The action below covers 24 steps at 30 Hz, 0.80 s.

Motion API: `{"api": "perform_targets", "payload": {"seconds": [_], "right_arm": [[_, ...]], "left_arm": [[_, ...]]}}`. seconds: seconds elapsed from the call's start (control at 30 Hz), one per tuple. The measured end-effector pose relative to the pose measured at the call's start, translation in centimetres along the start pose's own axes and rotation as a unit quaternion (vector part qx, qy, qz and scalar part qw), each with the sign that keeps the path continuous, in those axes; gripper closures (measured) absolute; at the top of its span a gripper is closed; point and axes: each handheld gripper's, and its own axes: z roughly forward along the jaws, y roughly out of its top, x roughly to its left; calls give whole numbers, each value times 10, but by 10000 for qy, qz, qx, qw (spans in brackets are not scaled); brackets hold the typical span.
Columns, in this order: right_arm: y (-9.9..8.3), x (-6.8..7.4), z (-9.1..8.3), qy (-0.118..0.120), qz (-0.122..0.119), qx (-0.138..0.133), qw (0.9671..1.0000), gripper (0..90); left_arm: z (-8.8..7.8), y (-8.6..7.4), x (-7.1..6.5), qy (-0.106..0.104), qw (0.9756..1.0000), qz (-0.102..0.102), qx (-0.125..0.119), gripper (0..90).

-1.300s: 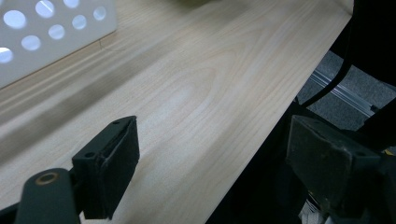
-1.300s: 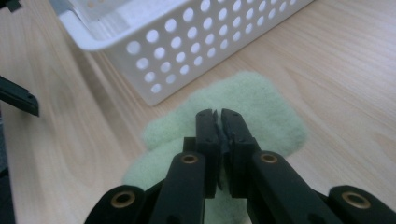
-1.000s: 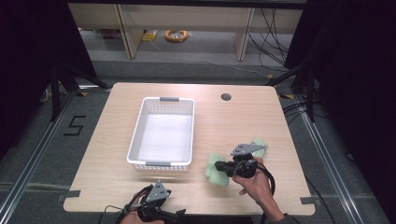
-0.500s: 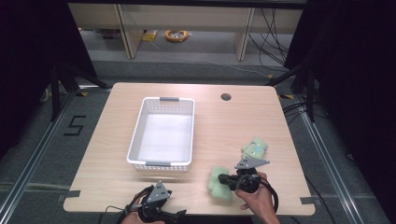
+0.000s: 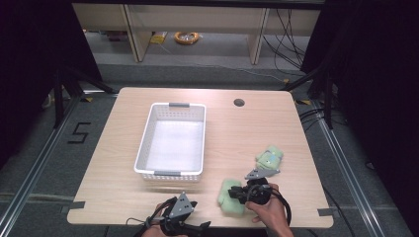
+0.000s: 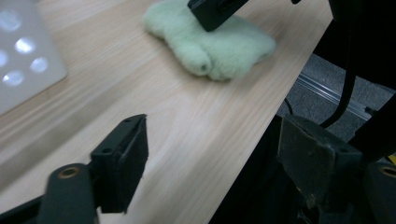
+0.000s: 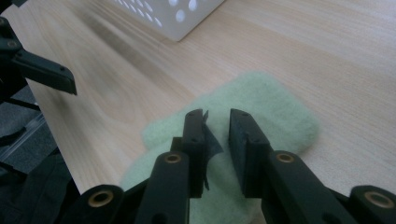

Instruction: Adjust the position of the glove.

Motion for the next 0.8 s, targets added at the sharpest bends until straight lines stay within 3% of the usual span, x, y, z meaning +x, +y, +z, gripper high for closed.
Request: {"api": "perform_targets", "payload": {"seconds": [0.17,0.2,0.23,0.33,0.4,0.5,0.53,0.57,0.6,0.67,0.77,0.8], "right_arm": [[5,-2,-8,40,-52,-187,9998,736],[10,-6,-14,-141,-153,-252,9995,737],[12,-9,-15,-134,-227,-242,9994,737],[18,-19,-15,-299,-314,-229,9988,740],[21,-24,-12,-416,-426,-86,9982,742],[23,-26,-7,-443,-511,43,9977,742],[25,-27,-4,-413,-578,105,9974,742],[26,-28,5,-366,-611,97,9974,740],[28,-28,6,-313,-597,248,9974,740],[29,-30,11,-291,-671,274,9969,737],[29,-32,15,-327,-614,448,9966,733],[28,-33,17,-288,-571,452,9969,732]], "left_arm": [[18,11,-10,-112,9999,58,-51,303],[22,17,-13,-46,9998,189,-63,325],[24,20,-13,-91,9995,291,-13,338],[33,26,-20,-64,9993,370,-65,377],[39,31,-21,-68,9990,448,51,394],[44,32,-25,-31,9988,488,14,427],[48,33,-25,49,9985,548,-42,427],[51,33,-24,155,9977,654,83,461],[53,33,-24,163,9976,660,94,469],[56,33,-25,226,9970,728,116,524],[60,33,-22,315,9952,868,313,592],[62,32,-21,316,9958,803,311,620]]}}
